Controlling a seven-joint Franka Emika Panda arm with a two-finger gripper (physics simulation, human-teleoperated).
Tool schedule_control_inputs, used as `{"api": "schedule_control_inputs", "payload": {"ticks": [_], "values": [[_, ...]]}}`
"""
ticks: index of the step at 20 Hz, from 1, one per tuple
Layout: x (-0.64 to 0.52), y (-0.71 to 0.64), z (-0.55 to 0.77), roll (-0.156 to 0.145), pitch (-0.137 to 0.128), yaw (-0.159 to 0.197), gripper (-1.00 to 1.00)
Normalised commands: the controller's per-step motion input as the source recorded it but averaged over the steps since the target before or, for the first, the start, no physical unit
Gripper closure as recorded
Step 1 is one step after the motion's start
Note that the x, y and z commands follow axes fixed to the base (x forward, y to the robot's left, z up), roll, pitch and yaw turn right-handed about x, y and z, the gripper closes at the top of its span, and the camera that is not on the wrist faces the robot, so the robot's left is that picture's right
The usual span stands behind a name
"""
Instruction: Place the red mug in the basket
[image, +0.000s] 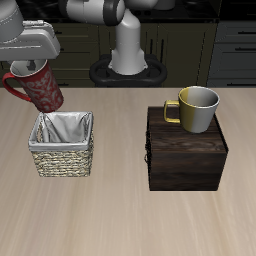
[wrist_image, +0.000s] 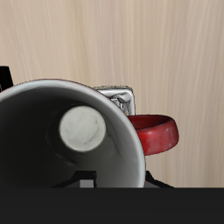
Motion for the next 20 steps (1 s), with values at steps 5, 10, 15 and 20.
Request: {"api": "schedule_control_inputs", "payload": {"ticks": [5, 10, 15, 20], "values": [[0.01, -0.16, -0.23, -0.018, 0.029, -0.017, 1.00], [0.02, 0.00, -0.34, 0.006, 0.043, -0.003, 1.00], [-0.01, -0.02, -0.25, 0.000, 0.026, -0.011, 1.00], [-0.03, -0.04, -0.39, 0.000, 0.045, 0.001, 1.00]]}}
